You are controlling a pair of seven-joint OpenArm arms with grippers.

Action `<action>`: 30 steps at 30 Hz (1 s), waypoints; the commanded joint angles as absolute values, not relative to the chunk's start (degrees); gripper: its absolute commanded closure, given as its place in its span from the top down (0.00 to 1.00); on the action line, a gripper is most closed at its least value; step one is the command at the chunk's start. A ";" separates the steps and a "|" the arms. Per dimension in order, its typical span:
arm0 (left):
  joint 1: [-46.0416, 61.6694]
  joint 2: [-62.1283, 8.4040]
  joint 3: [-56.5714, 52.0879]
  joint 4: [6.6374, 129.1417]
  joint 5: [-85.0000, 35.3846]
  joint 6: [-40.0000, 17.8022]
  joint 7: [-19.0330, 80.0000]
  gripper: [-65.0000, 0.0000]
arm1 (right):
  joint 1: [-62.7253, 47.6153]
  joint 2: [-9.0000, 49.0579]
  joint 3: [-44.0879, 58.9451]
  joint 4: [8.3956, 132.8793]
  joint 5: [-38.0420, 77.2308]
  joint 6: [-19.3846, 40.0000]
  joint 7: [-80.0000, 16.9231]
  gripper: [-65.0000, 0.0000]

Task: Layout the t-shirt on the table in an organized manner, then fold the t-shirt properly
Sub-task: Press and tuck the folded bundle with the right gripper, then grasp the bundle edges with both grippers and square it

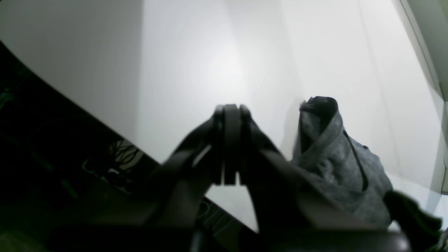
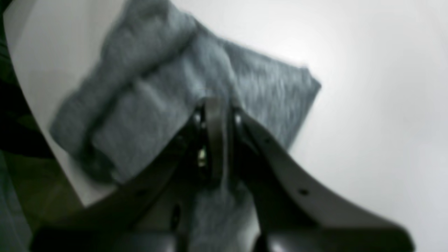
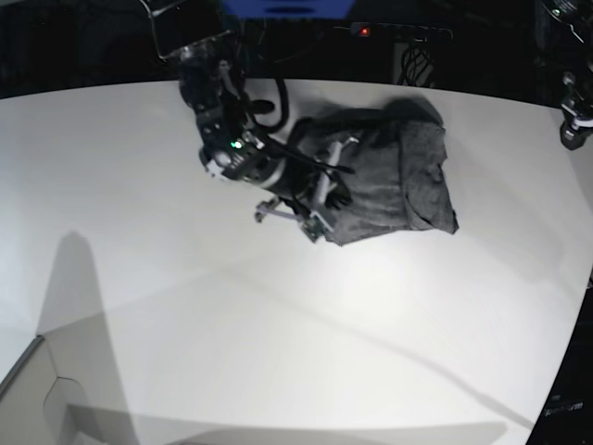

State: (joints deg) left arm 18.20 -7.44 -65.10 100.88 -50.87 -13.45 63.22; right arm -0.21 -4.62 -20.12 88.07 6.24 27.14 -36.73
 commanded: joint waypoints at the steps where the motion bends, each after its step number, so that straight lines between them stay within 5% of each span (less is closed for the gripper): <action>1: 18.15 -8.31 -65.36 101.67 -51.91 -13.49 62.46 0.00 | 0.04 -4.18 -20.09 88.92 6.90 27.21 -35.03 0.03; 12: 17.01 -8.31 -65.36 101.67 -51.91 -13.41 62.46 0.00 | -1.01 2.95 -18.68 88.92 6.99 27.21 -34.07 0.03; 24: 17.01 -7.60 -65.10 101.76 -52.18 -13.41 62.55 0.00 | -6.20 0.66 -15.52 103.34 7.25 27.47 -34.51 0.04; 30: 17.45 -4.62 -55.87 102.73 -52.09 -13.32 62.55 0.05 | -8.13 0.40 -18.24 105.19 7.25 27.47 -34.59 0.04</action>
